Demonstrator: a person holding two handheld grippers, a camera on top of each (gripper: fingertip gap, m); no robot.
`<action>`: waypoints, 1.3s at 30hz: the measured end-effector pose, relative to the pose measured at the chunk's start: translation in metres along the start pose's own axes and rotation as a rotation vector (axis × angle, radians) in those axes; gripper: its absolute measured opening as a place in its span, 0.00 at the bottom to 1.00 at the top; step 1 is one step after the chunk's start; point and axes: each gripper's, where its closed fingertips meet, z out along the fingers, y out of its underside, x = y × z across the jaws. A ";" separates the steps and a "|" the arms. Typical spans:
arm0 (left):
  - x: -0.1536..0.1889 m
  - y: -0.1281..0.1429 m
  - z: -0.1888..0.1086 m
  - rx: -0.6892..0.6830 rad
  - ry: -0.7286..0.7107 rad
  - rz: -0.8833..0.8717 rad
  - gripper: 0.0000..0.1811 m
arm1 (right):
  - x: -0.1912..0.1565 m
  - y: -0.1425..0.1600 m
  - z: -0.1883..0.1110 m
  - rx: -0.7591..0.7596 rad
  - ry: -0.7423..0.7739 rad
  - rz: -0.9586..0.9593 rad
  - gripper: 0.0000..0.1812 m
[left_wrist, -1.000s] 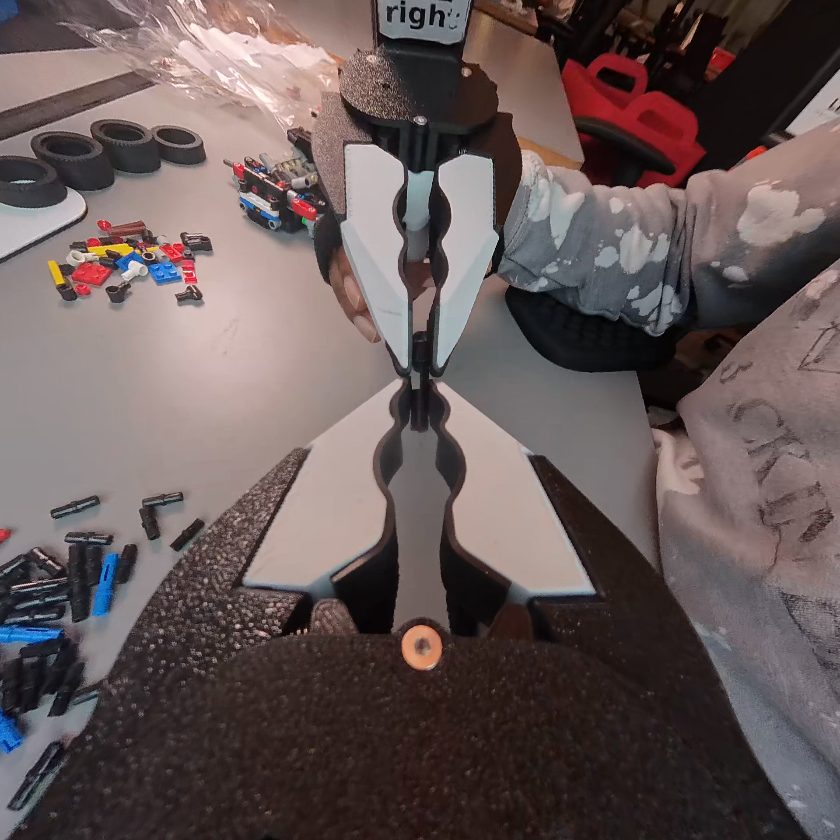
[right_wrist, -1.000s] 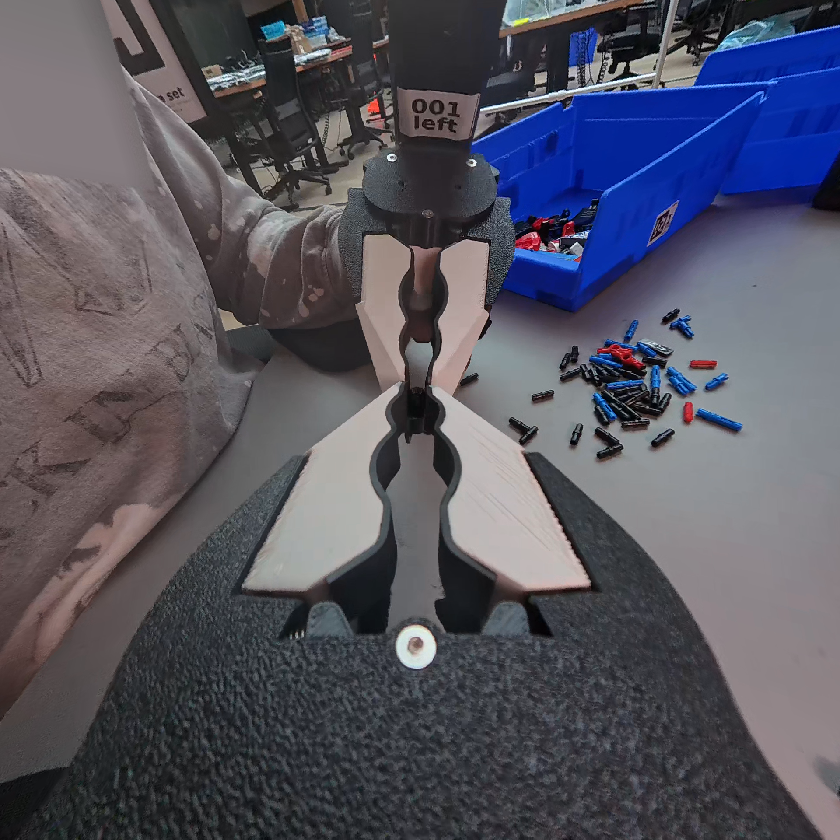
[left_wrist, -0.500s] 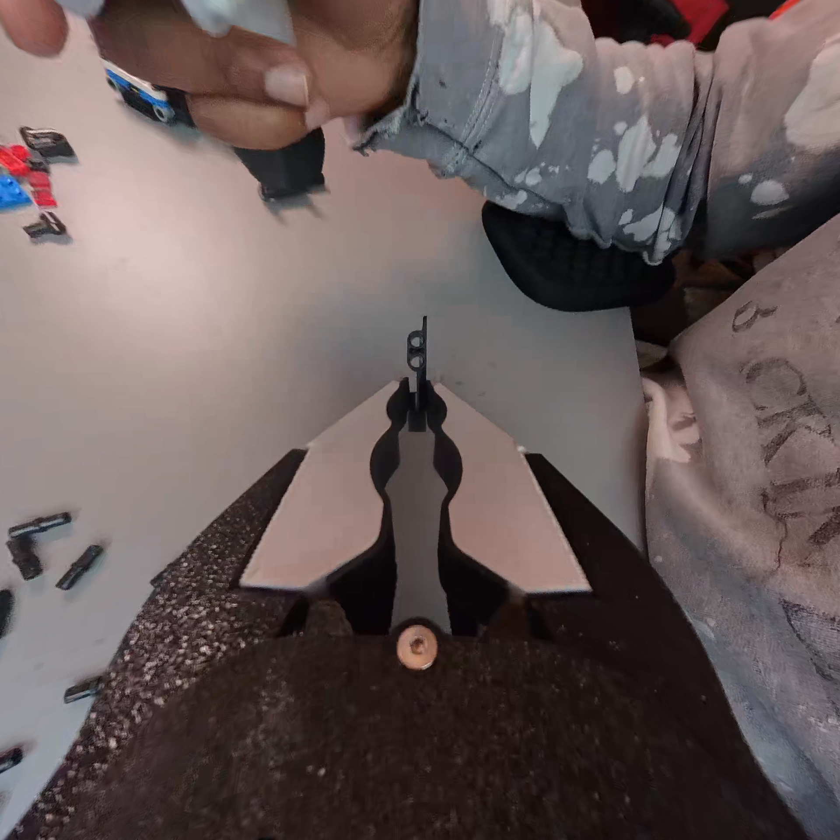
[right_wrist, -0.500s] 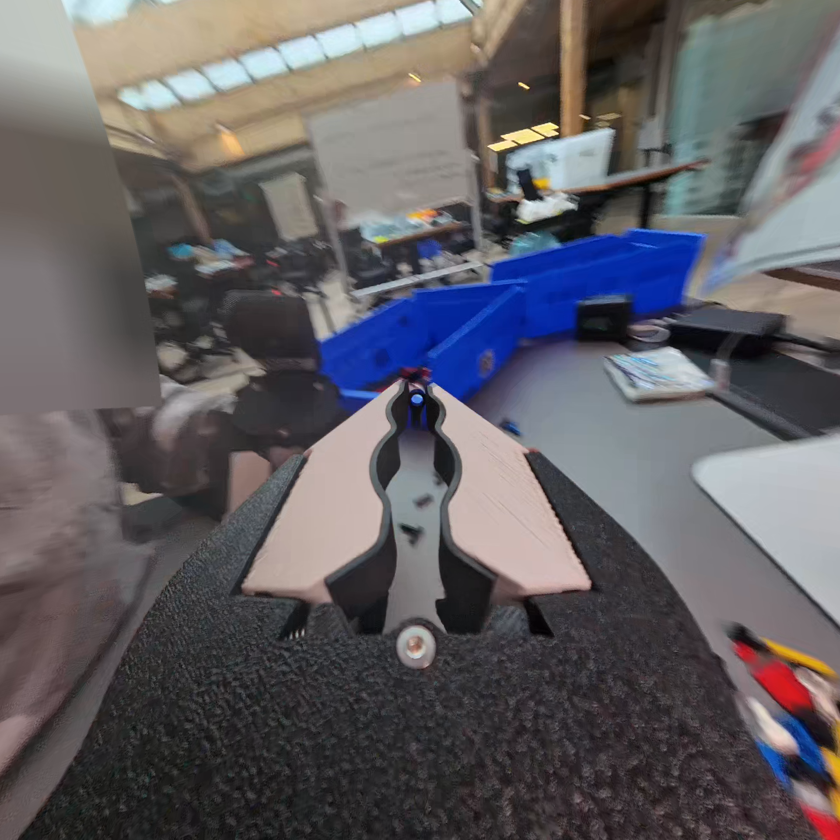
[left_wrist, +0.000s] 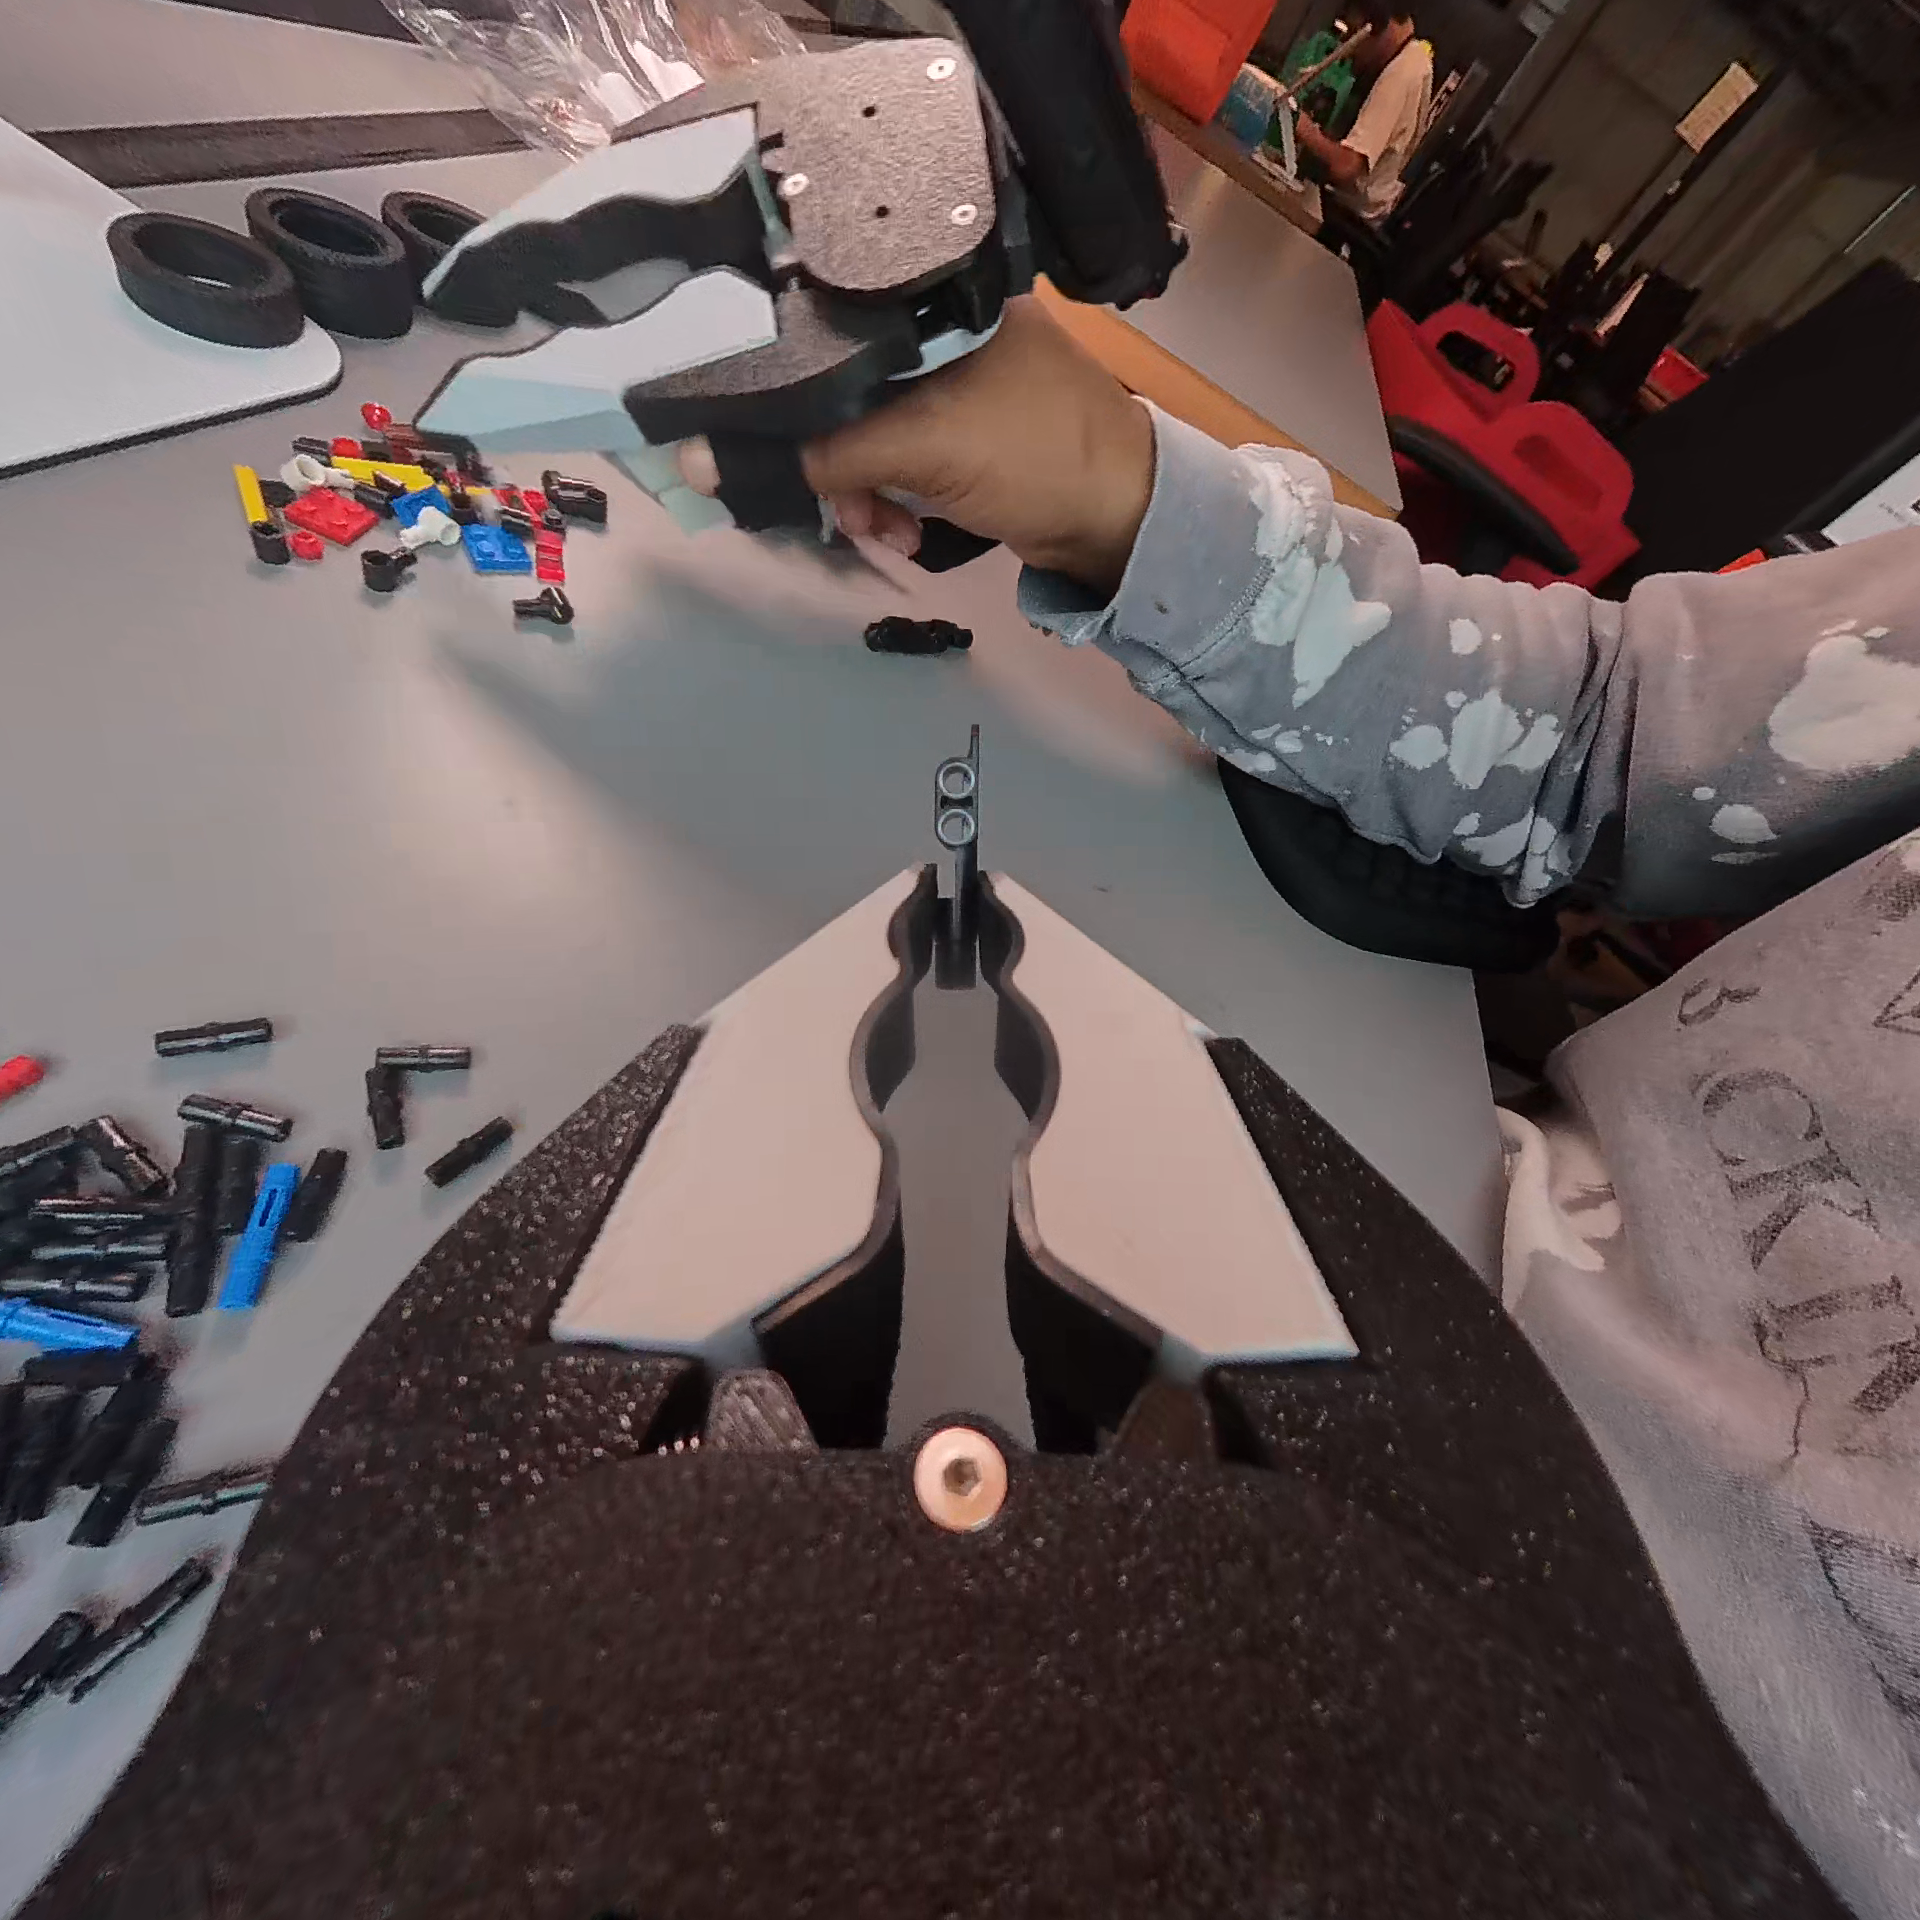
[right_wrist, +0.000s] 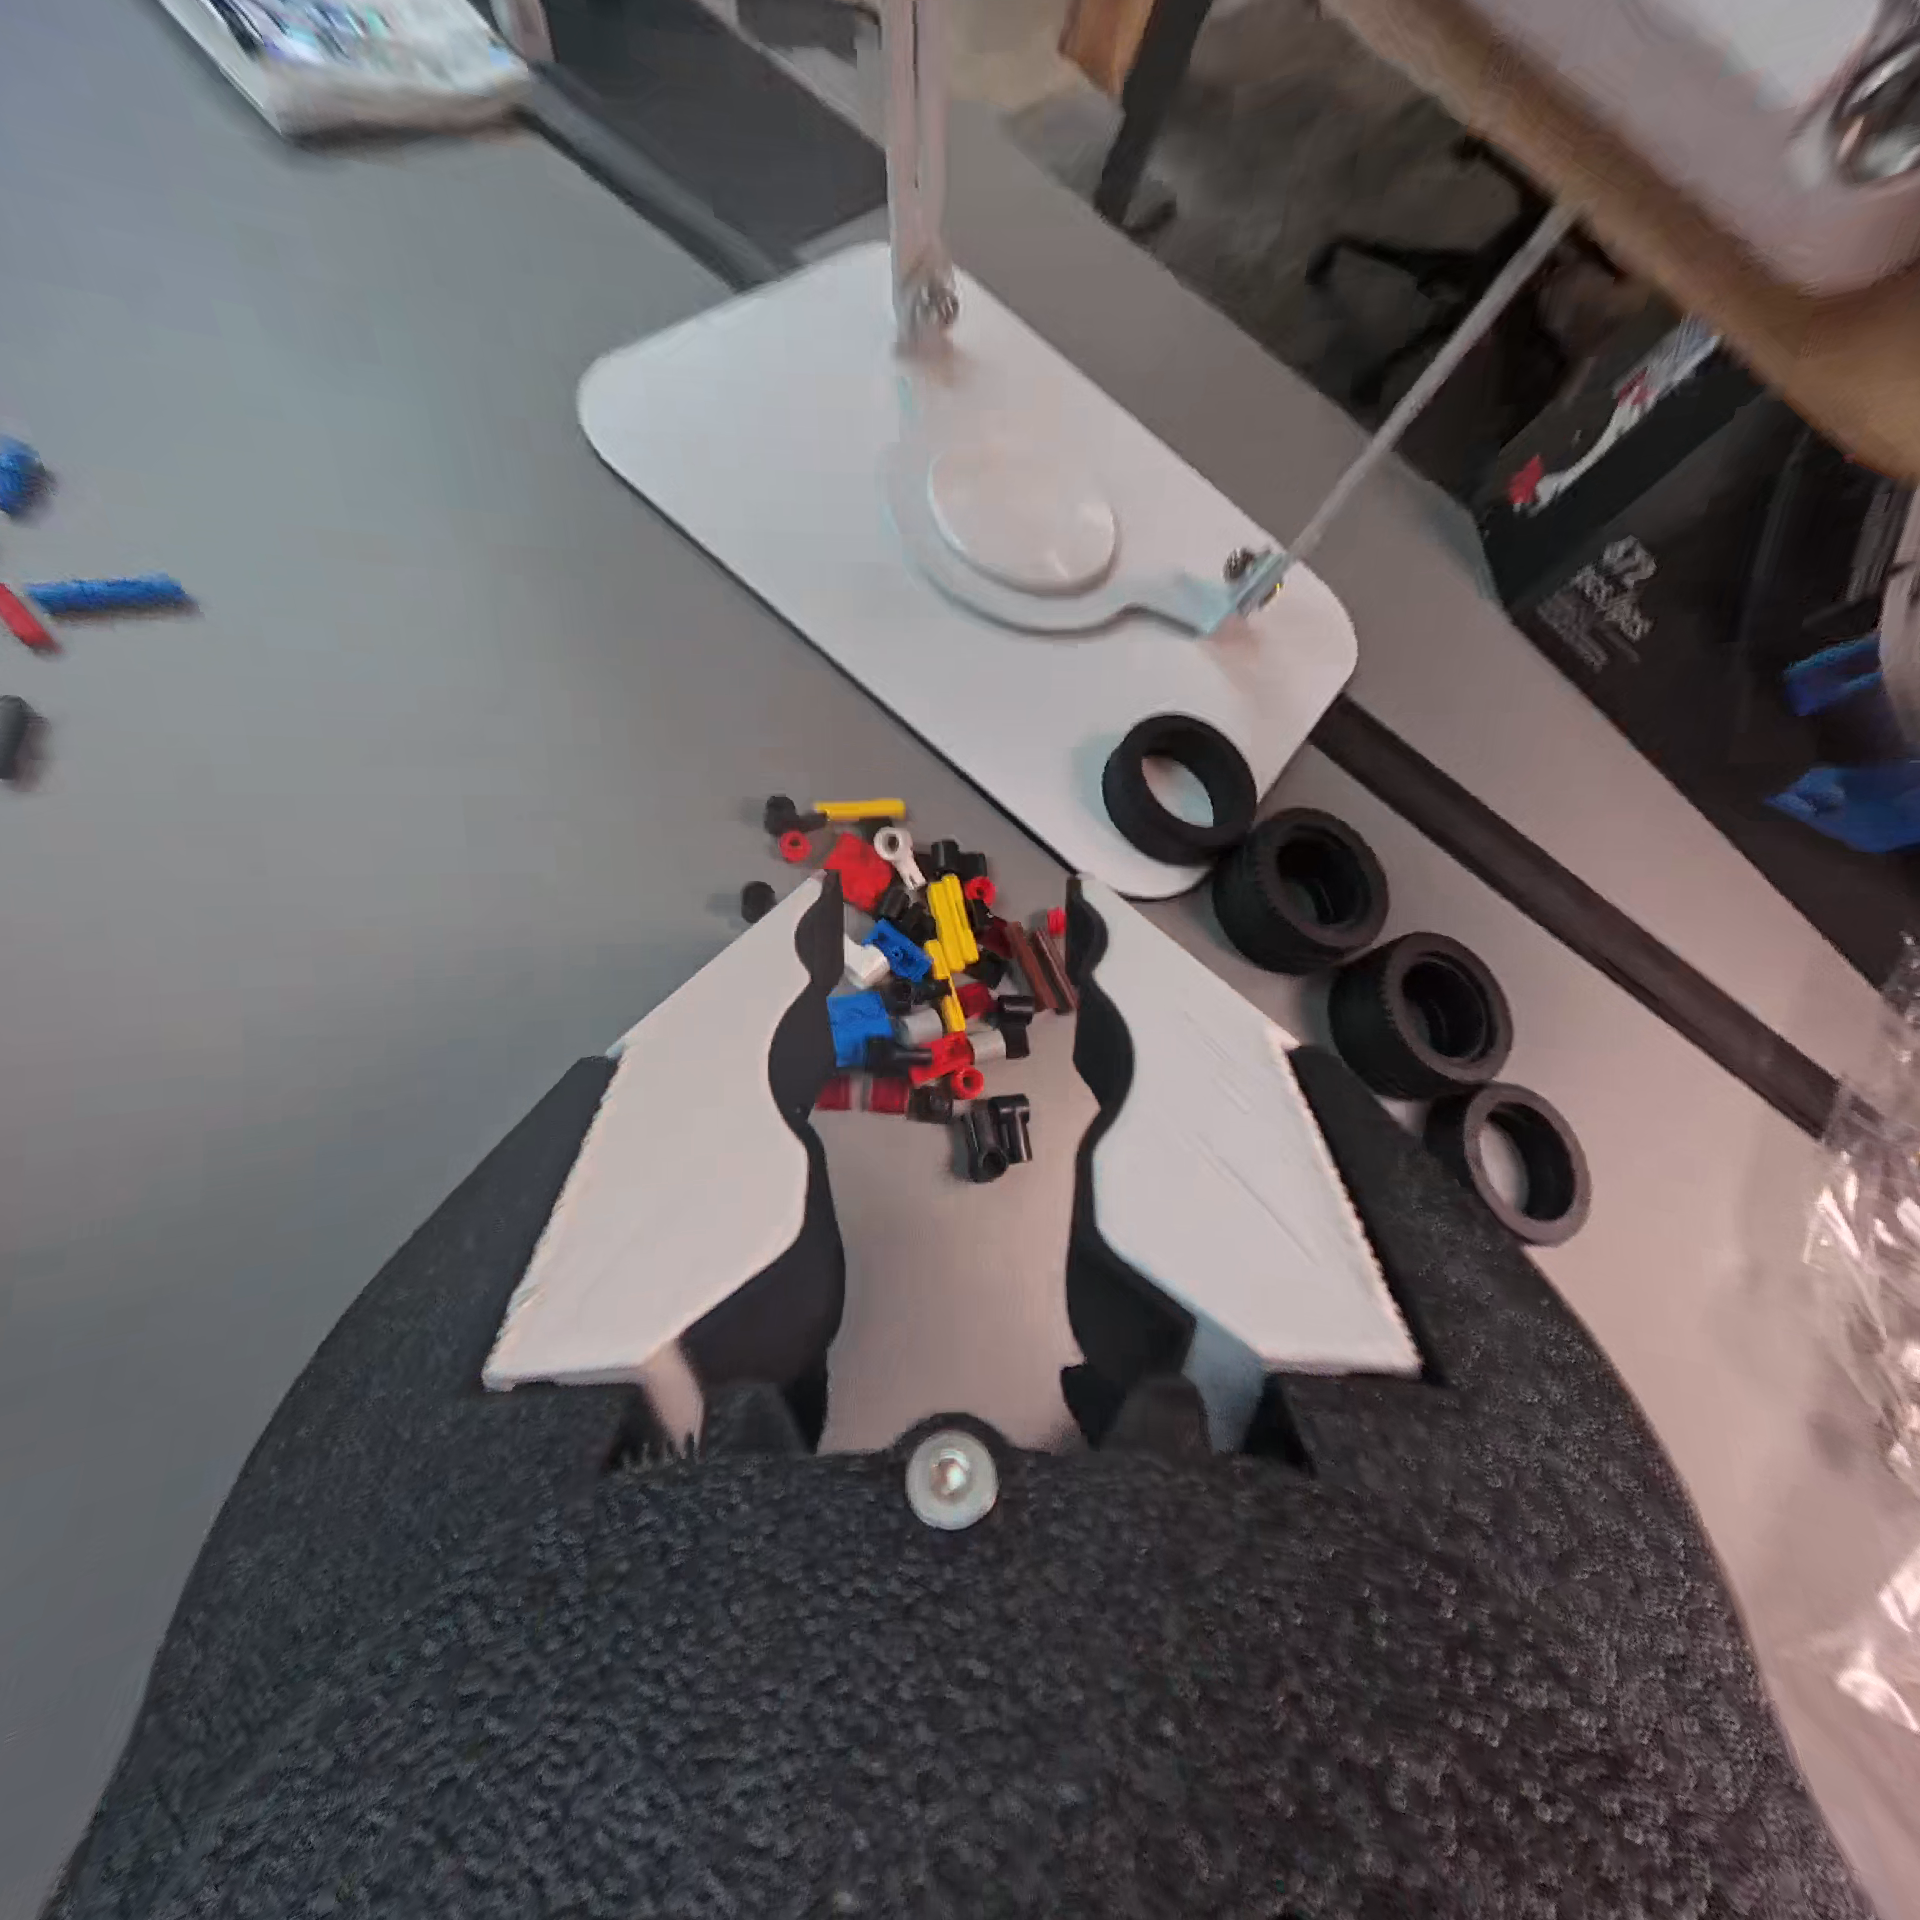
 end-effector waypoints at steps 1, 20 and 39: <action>-0.001 -0.001 -0.001 0.008 0.000 -0.006 0.03 | -0.008 -0.013 -0.009 0.070 -0.056 -0.005 0.24; 0.050 -0.049 -0.036 0.283 0.450 -0.183 0.21 | -0.150 -0.067 -0.172 0.433 -1.327 0.195 0.04; 0.053 -0.045 -0.032 0.232 0.267 0.018 0.02 | -0.166 -0.076 -0.190 0.521 -1.219 0.023 0.08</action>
